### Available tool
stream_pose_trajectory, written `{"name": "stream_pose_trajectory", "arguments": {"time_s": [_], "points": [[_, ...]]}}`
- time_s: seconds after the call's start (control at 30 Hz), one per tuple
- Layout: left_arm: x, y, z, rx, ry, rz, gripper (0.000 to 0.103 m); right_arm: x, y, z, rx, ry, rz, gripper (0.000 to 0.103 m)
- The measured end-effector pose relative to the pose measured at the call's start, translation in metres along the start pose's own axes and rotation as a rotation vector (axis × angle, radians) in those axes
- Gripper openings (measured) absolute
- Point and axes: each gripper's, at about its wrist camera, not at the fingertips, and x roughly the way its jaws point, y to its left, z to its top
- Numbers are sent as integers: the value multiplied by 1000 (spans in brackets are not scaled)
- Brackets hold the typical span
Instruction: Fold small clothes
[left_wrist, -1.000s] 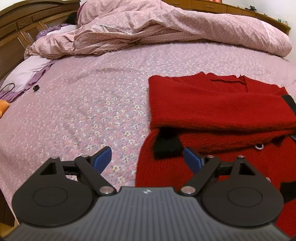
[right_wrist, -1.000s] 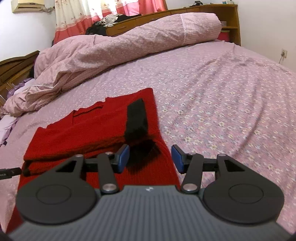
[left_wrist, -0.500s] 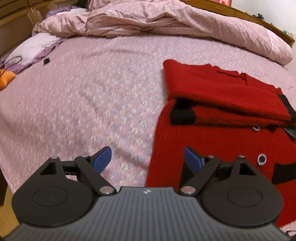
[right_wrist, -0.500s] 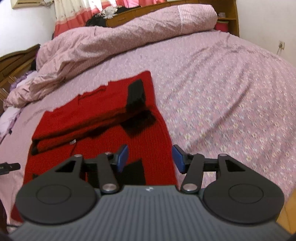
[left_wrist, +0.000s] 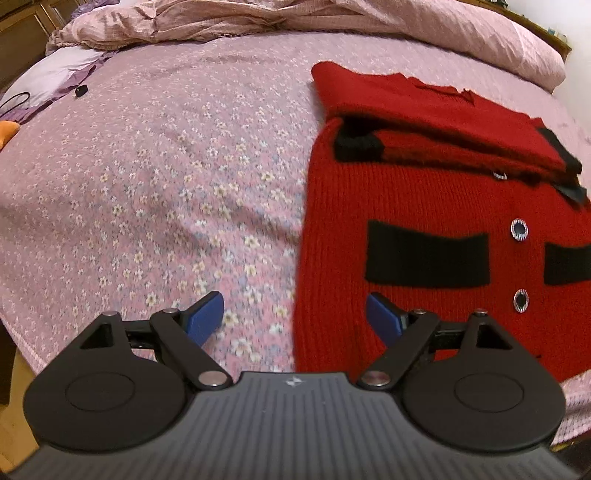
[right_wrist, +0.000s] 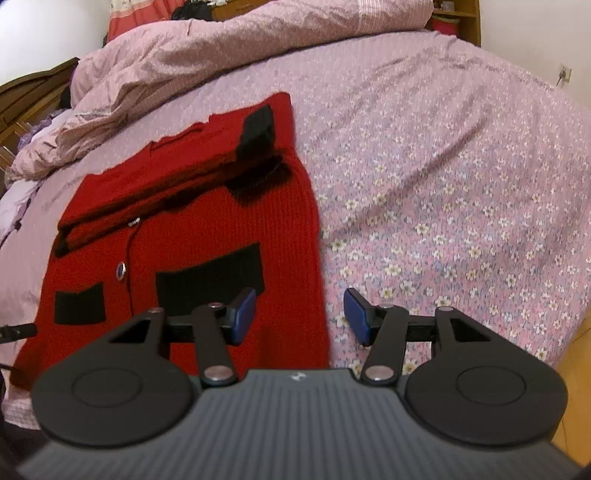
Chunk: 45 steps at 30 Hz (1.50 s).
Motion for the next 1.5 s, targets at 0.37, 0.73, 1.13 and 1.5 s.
{"name": "stream_pose_trajectory", "arguments": {"time_s": [0.37,0.73,1.13,1.5], "points": [[3,-10,-4,17,23,-159,74,5,-1,-2,-16,15,39,57],[14,-15,-8,0,104,-323,74,9,3,-5,-11,96,219,57],[29,-25,-8,25,115,-334,76,18,-4,-13,74,128,314,53],[31,-30,-8,54,133,-326,76,19,-3,-16,44,122,293,35]]}}
